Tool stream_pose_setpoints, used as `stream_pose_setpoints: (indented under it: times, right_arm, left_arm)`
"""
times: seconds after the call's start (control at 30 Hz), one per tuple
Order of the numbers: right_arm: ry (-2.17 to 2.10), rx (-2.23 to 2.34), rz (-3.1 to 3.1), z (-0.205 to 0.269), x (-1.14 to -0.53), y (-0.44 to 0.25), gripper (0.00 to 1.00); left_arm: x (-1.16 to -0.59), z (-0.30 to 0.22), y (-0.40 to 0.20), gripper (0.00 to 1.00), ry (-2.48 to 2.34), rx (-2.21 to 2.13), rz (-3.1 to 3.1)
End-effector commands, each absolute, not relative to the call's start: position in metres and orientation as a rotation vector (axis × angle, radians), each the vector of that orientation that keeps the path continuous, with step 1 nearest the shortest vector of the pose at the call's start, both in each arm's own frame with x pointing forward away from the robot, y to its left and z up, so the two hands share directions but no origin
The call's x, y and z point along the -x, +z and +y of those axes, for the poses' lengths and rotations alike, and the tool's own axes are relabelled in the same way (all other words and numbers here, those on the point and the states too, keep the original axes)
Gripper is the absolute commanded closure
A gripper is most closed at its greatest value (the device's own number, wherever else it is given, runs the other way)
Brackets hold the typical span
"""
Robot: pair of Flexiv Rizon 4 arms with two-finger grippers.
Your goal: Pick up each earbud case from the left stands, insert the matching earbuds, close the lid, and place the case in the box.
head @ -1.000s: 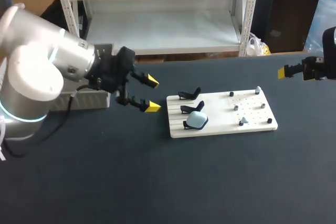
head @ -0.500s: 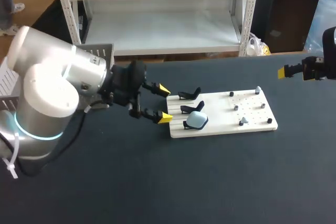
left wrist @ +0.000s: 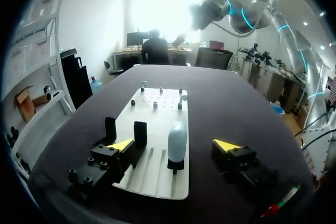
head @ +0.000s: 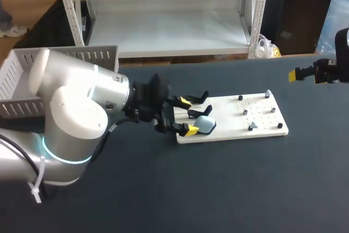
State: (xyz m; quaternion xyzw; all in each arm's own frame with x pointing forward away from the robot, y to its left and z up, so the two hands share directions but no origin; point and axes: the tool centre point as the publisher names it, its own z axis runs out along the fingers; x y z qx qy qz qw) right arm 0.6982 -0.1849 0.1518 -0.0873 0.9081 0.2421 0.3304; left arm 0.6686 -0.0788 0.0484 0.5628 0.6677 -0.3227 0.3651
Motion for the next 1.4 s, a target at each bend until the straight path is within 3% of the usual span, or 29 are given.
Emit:
stream_pose_setpoints:
  times: [0.03,0.2,0.4,0.47,0.57,0.6,0.67,0.73,0.8,1.0,1.4]
  right_arm:
    - [0.64,0.233,2.373,-0.186,-0.7,0.151,0.0]
    - [0.64,0.233,2.373,-0.186,-0.7,0.151,0.0]
    - [0.64,0.233,2.373,-0.186,-0.7,0.151,0.0]
    - [0.64,0.233,2.373,-0.186,-0.7,0.151,0.0]
    - [0.64,0.233,2.373,-0.186,-0.7,0.151,0.0]
    - [0.64,0.233,2.373,-0.186,-0.7,0.151,0.0]
    - [0.64,0.233,2.373,-0.186,-0.7,0.151,0.0]
    - [0.64,0.233,2.373,-0.186,-0.7,0.151,0.0]
    - [0.64,0.233,2.373,-0.186,-0.7,0.151,0.0]
    - [0.64,0.233,2.373,-0.186,-0.7,0.151,0.0]
    - [0.64,0.233,2.373,-0.186,-0.7,0.151,0.0]
  left_arm:
    - [-0.674,-0.084,0.038,0.24,-0.836,-1.445,1.701]
    - [-0.675,-0.081,0.034,0.16,-0.861,-1.454,1.693]
    - [-0.67,-0.083,0.032,0.15,-0.896,-1.474,1.658]
    - [-0.668,-0.083,0.031,0.21,-0.906,-1.48,1.648]
    - [-0.666,-0.083,0.029,0.21,-0.915,-1.488,1.635]
    - [-0.665,-0.084,0.028,0.32,-0.916,-1.489,1.632]
    - [-0.666,-0.084,0.026,0.41,-0.918,-1.491,1.63]
    - [-0.667,-0.085,0.024,0.38,-0.919,-1.492,1.629]
    - [-0.668,-0.085,0.023,0.24,-0.92,-1.494,1.625]
    - [-0.669,-0.088,0.021,0.18,-0.938,-1.499,1.616]
    - [-0.671,-0.093,0.019,0.23,-0.956,-1.5,1.601]
